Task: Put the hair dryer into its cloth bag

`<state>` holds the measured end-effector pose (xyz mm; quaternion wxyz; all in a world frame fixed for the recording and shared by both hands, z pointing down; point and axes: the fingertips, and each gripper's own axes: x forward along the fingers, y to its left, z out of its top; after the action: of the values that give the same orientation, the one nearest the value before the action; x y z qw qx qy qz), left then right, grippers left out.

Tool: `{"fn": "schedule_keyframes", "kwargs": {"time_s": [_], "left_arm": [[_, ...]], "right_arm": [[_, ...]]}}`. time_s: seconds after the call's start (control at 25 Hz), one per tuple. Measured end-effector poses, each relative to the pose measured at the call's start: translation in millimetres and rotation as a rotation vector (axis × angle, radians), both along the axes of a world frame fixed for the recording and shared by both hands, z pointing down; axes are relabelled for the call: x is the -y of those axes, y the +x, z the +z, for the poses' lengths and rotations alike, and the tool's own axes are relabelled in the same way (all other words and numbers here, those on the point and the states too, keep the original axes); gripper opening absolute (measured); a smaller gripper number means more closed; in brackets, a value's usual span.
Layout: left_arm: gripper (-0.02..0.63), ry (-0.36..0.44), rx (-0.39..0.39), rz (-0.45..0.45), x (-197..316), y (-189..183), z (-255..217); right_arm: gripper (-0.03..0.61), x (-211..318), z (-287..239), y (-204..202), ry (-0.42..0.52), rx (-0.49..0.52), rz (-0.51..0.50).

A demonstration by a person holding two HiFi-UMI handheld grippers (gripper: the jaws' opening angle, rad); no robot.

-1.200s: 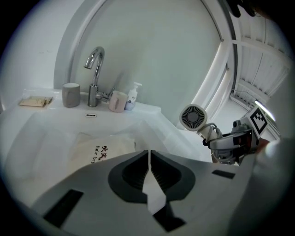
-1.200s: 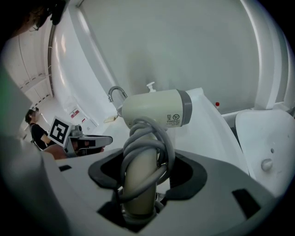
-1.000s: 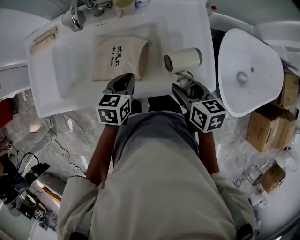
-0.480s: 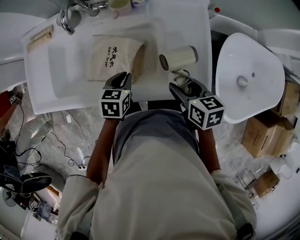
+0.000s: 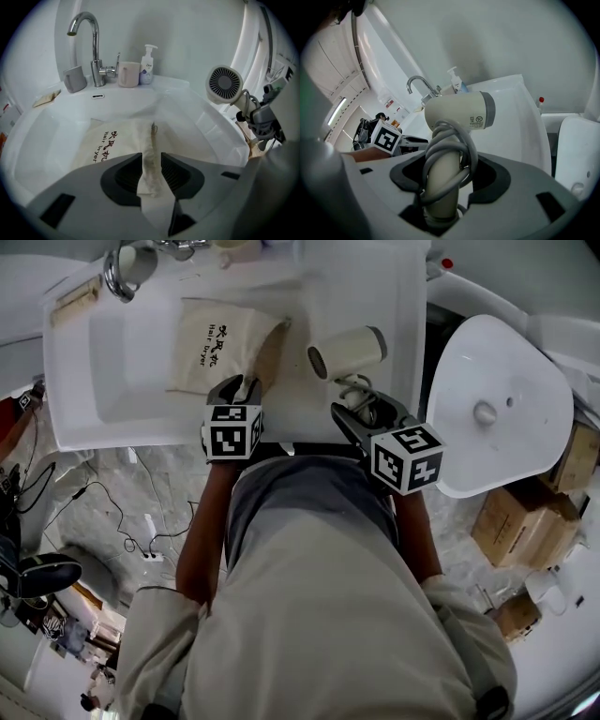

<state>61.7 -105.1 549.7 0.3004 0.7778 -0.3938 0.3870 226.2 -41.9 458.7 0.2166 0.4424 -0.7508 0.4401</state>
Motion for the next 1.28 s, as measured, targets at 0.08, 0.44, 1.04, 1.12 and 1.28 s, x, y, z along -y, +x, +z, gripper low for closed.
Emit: {"fn": "schedule_keyframes", "kwargs": {"time_s": [0.08, 0.44, 1.04, 1.12, 1.28], "left_arm": [[0.115, 0.001, 0.033, -0.017, 3.3, -0.4, 5.6], [0.113, 0.027, 0.132, -0.005, 6.3, -4.4, 19.2], [0.051, -0.025, 0.009, -0.078, 15.6, -11.3, 11.8], [0.050, -0.029, -0.003, -0.086, 15.5, -12.3, 11.0], [0.049, -0.038, -0.032, -0.094, 16.5, -13.6, 8.3]], "right_arm": [[0.259, 0.4, 4.3, 2.0, -0.005, 0.003, -0.020], [0.259, -0.3, 15.9, 4.5, -0.025, 0.027, -0.073], [0.259, 9.2, 36.7, -22.8, -0.123, 0.078, -0.102], [0.259, 9.0, 40.4, -26.9, -0.138, 0.064, -0.123], [0.259, 8.0, 45.2, -38.3, -0.163, 0.097, -0.170]]}}
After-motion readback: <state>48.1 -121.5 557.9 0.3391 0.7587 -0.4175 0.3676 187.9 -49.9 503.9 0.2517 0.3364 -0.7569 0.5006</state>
